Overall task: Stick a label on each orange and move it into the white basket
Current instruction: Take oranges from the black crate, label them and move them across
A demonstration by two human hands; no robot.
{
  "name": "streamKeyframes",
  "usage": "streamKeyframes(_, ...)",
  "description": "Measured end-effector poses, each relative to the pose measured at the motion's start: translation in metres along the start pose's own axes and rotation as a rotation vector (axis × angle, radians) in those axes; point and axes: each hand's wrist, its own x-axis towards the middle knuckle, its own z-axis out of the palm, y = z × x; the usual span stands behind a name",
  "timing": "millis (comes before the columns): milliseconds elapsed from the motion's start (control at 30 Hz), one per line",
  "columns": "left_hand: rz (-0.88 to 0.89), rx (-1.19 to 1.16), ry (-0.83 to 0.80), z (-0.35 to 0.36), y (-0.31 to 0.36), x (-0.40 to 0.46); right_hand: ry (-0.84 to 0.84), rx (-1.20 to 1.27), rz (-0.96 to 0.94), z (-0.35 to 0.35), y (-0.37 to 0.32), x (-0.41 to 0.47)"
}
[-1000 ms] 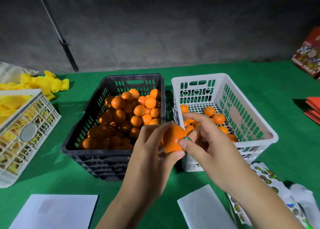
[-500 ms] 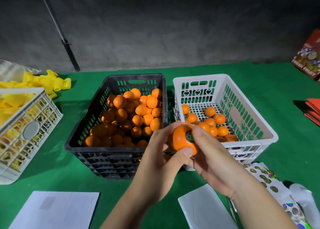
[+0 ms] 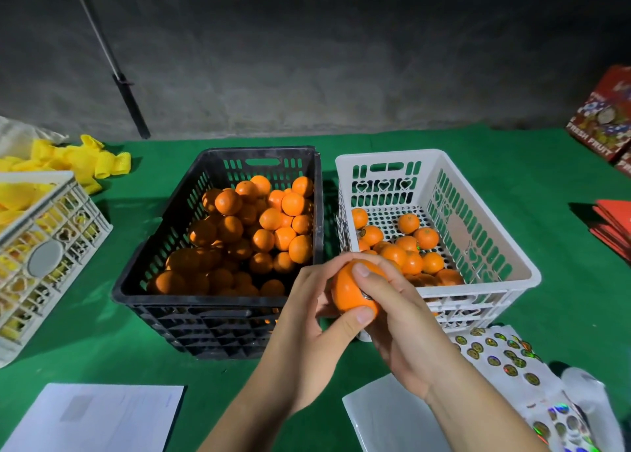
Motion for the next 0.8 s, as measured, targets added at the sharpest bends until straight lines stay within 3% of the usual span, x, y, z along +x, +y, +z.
streamKeyframes(167,0.006,0.291,-0.021,0.001,-0.017,0.011,0.046,-0.065,-0.042,-0.008,0.010,0.009)
streamKeyframes(267,0.074,0.696,0.079,-0.009,-0.039,0.026,0.158,-0.289,-0.099,-0.025,0.010,0.028)
streamKeyframes(433,-0.040,1.145,0.081,-0.023,-0.078,0.048,0.356,-0.758,-0.075,-0.093,0.008,0.087)
streamKeyframes(700,0.038,1.271,0.154,-0.016,-0.096,0.054,0.534,-1.490,0.077,-0.139,0.048,0.133)
streamKeyframes(800,0.021,1.281,0.116,-0.015,-0.096,0.055,0.498,-1.532,-0.030,-0.124,0.050,0.140)
